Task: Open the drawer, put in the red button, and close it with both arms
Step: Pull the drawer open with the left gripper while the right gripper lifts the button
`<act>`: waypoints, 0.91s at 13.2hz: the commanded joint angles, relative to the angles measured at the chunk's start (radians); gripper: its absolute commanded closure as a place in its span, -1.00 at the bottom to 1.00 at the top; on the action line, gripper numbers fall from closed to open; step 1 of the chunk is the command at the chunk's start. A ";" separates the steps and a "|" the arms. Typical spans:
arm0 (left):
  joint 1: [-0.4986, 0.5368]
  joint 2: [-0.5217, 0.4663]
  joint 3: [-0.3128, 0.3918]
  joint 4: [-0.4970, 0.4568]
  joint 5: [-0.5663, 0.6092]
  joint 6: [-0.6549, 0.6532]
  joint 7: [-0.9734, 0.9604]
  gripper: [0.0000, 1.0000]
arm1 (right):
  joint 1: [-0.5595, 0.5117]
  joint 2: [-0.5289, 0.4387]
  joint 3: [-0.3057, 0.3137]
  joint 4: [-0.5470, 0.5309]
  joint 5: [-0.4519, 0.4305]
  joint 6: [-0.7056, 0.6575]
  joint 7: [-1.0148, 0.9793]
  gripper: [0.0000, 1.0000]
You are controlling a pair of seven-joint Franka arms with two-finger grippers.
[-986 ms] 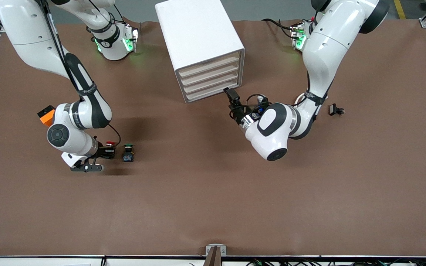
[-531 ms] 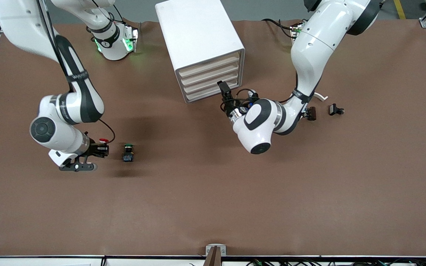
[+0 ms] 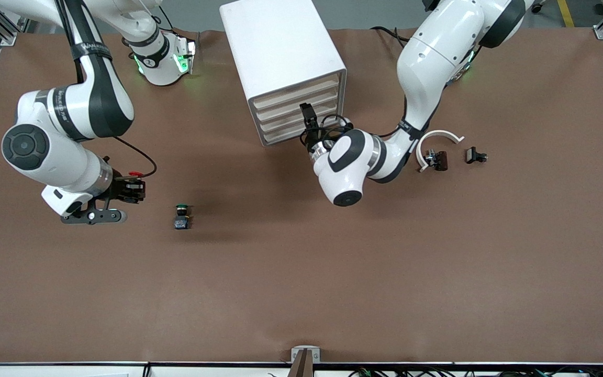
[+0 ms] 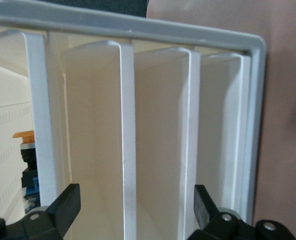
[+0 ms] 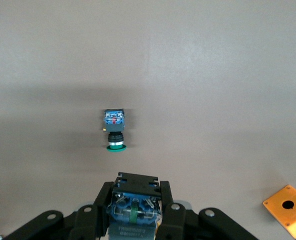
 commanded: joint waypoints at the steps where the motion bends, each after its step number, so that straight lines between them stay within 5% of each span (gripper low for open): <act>1: -0.008 0.013 0.002 0.007 -0.044 -0.005 0.019 -1.00 | 0.023 0.007 -0.002 0.071 0.004 -0.059 0.025 0.74; 2: -0.020 0.015 0.002 0.007 -0.046 -0.005 0.019 -1.00 | 0.027 0.007 -0.002 0.083 0.004 -0.070 0.025 0.74; 12: -0.025 0.023 0.002 0.006 -0.063 -0.005 0.011 0.62 | 0.039 0.007 -0.002 0.100 0.003 -0.083 0.025 0.74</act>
